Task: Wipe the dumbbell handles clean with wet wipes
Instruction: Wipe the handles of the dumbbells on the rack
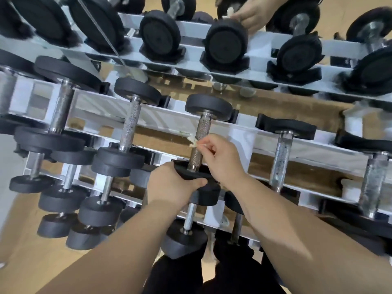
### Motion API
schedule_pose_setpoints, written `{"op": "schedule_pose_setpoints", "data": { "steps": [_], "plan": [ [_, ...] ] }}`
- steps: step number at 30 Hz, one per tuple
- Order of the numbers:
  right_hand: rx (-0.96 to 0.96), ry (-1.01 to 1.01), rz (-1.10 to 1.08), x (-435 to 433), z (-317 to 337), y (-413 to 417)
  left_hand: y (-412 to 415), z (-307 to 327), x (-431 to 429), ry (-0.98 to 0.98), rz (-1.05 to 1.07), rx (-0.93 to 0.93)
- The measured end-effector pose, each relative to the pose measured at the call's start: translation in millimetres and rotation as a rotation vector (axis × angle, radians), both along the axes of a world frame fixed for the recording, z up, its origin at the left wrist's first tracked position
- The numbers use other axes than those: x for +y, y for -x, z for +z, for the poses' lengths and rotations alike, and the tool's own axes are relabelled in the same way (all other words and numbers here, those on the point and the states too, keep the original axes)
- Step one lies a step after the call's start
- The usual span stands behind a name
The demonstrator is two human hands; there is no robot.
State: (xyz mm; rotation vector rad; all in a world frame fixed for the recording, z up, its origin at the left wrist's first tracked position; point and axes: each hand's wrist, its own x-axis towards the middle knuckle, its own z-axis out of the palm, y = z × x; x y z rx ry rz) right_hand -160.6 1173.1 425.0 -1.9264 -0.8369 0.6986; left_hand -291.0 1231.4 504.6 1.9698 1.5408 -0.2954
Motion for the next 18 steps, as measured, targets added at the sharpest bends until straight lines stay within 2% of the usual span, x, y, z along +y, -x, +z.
{"op": "schedule_pose_setpoints", "data": {
  "steps": [5,11,18],
  "plan": [
    [0.131,-0.103,-0.18,32,11,-11,17,0,26,0.179,0.14,-0.135],
    [0.166,-0.058,-0.052,1,-6,12,20,-2,37,0.289,0.181,-0.246],
    [0.278,-0.093,-0.204,30,9,3,26,-14,41,0.394,0.318,-0.385]
  ]
}}
